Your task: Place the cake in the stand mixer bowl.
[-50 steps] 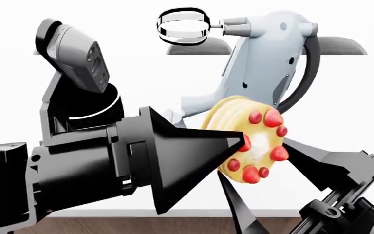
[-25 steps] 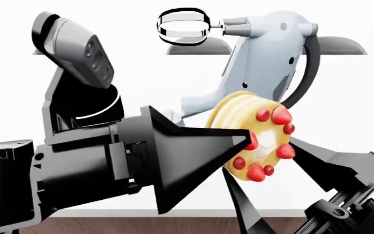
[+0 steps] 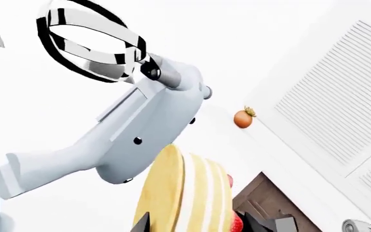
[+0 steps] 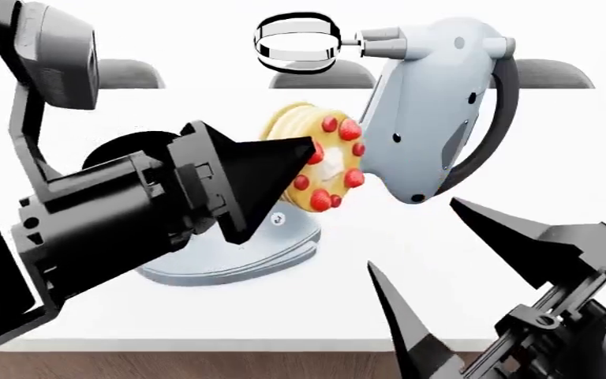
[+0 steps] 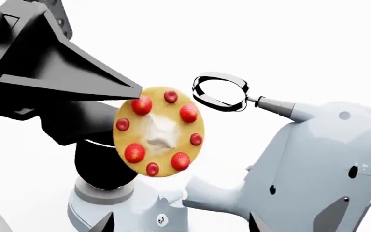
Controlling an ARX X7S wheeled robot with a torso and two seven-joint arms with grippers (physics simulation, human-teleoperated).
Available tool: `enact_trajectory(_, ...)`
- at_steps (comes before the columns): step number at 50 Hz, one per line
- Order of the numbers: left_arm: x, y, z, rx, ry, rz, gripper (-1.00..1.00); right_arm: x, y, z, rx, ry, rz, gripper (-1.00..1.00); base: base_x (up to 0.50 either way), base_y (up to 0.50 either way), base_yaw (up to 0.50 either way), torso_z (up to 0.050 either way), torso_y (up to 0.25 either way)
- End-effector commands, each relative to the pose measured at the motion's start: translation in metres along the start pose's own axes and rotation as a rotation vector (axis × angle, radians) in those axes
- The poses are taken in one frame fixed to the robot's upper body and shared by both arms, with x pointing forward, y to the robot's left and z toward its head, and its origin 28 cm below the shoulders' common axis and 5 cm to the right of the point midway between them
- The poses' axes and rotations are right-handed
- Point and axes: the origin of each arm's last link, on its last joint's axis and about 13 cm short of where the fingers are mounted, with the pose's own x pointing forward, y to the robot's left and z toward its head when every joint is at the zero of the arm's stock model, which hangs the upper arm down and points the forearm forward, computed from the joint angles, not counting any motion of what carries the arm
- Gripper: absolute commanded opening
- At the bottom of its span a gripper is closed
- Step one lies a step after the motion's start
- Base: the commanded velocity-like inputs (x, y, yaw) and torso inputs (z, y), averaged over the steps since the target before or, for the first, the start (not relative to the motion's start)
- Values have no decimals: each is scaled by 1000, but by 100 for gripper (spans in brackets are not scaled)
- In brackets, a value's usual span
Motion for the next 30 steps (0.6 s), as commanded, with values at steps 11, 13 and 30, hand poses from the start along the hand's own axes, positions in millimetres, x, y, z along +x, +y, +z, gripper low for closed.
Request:
enact_trajectory(11,-59,-34,27,70,-250,198,-100,7,-35,-24,81,56,-170,100,0,0,0,1,0)
enact_trajectory(13,-66,-33,32,76,-281,237,-100,7,-35,-25,85,52,-174,100,0,0,0,0,0)
enact_trajectory(30,-75,-18,51,96,-345,459,-100,6,-34,-25,94,36,-180,100,0,0,0,0,1)
